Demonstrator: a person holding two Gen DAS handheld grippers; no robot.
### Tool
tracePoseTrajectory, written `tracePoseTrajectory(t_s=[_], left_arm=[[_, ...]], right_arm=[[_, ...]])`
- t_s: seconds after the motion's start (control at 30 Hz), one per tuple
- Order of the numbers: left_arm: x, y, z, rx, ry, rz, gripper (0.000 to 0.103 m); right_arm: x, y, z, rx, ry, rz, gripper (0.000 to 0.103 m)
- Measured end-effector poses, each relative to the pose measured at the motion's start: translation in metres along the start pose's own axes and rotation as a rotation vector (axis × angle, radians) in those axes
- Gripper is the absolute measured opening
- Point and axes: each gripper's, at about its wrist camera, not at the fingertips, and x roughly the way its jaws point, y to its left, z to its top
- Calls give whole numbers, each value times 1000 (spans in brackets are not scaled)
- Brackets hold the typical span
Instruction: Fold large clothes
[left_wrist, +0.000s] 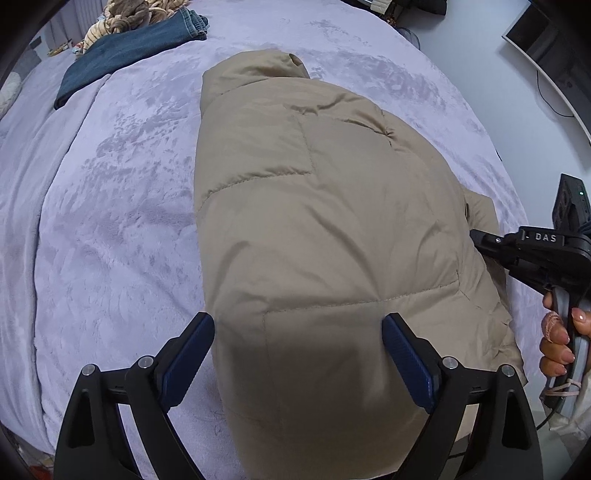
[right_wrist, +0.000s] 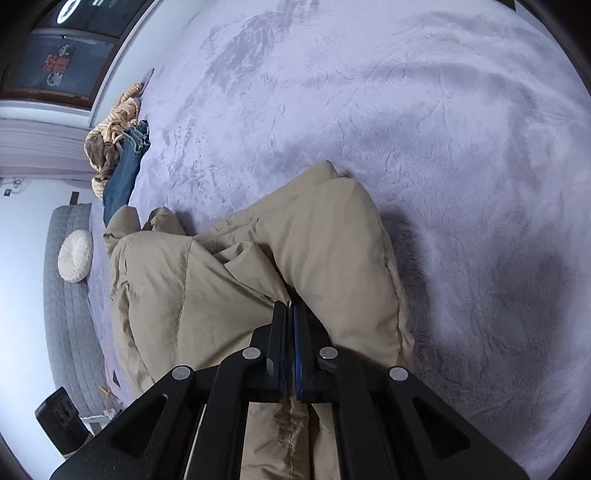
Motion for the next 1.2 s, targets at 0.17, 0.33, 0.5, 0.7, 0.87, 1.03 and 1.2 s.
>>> tracePoseTrajectory(t_s=[0.17,0.33,0.5,0.7,0.87,1.03,1.2], left_arm=[[-12,6,-5,18,5,19,93],[-15,17,-15,16,12,8,93],[-19,21,-25,38,25,-3,93],[-32,30,-34,81,22,8,93],[-44,43,-41,80,15,6,93],[-54,50,-47,104,-33,-2,103],[-57,53,-47,109,-36,-19,103]], right_arm=[[-35,16,-39,-67,-3,-41,8],[-50,25,-94,-160,-11,-128,8],[-24,-2,-127,-63,55,-174,8],[-43,10,-136,-49,-13,-197,9],[-62,25,-145,-35,-75,-182,33],[-66,39,-157,-37,-97,-173,45],[-64,49,-162,-36,-90,-173,50]])
